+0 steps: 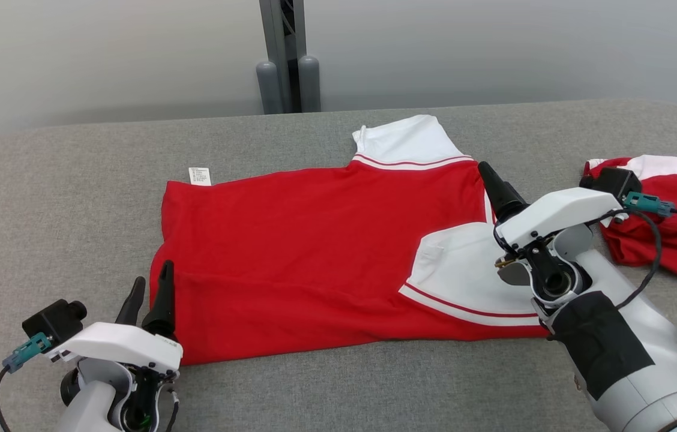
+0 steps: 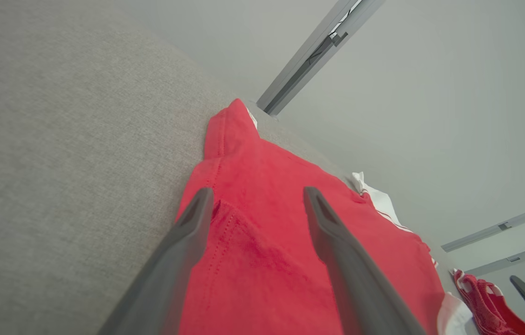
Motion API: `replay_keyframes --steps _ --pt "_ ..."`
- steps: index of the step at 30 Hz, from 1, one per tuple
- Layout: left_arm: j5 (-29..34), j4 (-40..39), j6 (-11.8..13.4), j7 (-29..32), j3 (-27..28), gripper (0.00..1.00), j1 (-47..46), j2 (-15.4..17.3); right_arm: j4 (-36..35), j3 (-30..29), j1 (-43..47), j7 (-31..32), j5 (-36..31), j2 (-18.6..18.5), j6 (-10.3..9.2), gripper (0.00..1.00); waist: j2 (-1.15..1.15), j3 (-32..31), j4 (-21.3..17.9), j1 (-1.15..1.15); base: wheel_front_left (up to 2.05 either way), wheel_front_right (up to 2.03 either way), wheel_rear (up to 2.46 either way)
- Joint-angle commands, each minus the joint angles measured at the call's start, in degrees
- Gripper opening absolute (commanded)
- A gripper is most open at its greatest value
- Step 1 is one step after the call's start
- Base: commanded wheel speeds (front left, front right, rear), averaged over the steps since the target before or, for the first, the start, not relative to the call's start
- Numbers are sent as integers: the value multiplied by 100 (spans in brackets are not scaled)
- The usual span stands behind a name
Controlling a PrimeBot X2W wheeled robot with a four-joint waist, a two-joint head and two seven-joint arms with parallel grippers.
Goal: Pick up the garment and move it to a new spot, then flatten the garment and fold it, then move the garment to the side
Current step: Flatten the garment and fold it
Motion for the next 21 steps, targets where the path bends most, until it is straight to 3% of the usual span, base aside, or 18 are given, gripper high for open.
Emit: replay_keyframes --steps 1,7,10,14,21 --pt "62 -48 -6 -30 -15 100 59 61 -62 34 -36 -96 -75 -45 3 100 0 -7 -10 0 0 0 0" --pt "358 -529 4 -91 84 100 479 242 -677 230 260 -660 -449 -331 3 100 0 -81 -54 0 0 0 0" --pt "479 -951 124 -100 376 100 851 281 -1070 237 546 -872 -571 -524 3 100 0 -117 -75 0 0 0 0" --pt "595 -1513 357 -98 700 100 1517 214 -1553 129 1094 -1039 -689 -733 3 100 0 -171 -88 0 0 0 0" --pt "311 -2180 588 97 768 100 2342 -10 -2271 -240 2186 -1140 -957 -852 3 100 0 -264 -96 0 0 0 0"
